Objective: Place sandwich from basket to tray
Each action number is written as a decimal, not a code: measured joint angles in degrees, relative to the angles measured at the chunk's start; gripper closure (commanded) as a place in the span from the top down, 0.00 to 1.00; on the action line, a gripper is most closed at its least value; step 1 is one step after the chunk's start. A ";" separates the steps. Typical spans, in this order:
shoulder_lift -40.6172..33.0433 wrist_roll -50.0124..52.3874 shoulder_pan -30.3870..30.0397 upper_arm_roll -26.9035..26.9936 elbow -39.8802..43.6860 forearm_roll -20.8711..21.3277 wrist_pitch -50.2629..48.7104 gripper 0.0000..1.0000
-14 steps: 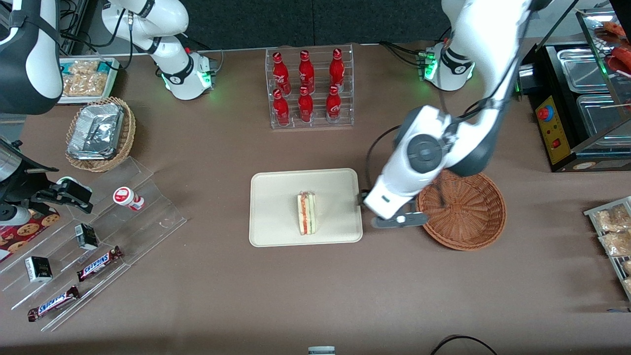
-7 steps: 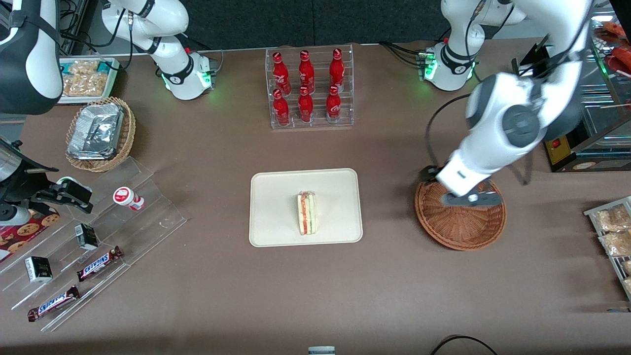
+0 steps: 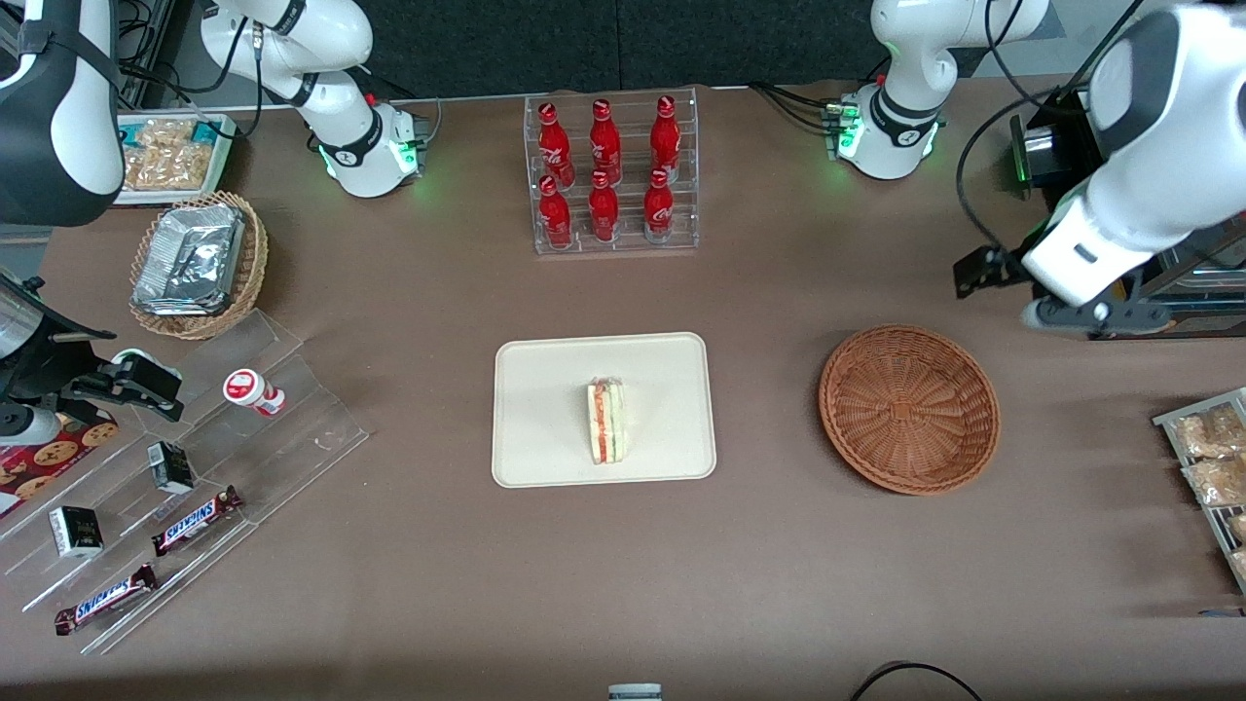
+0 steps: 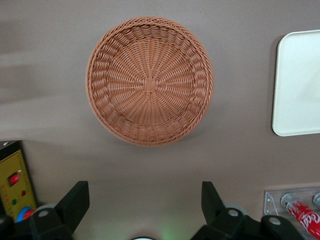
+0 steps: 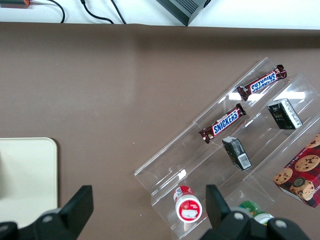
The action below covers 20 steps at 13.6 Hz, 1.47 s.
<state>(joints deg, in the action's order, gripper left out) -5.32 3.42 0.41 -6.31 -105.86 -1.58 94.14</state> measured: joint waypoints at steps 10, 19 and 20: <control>-0.45 0.01 -0.02 -0.16 8.15 2.81 -6.57 0.99; -0.23 0.02 -0.57 0.09 9.73 2.91 -4.90 0.99; -0.28 0.01 -0.59 0.08 10.17 2.91 -4.27 0.99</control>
<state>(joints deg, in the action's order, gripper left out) -5.60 3.43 -0.18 -6.23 -95.69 1.33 89.87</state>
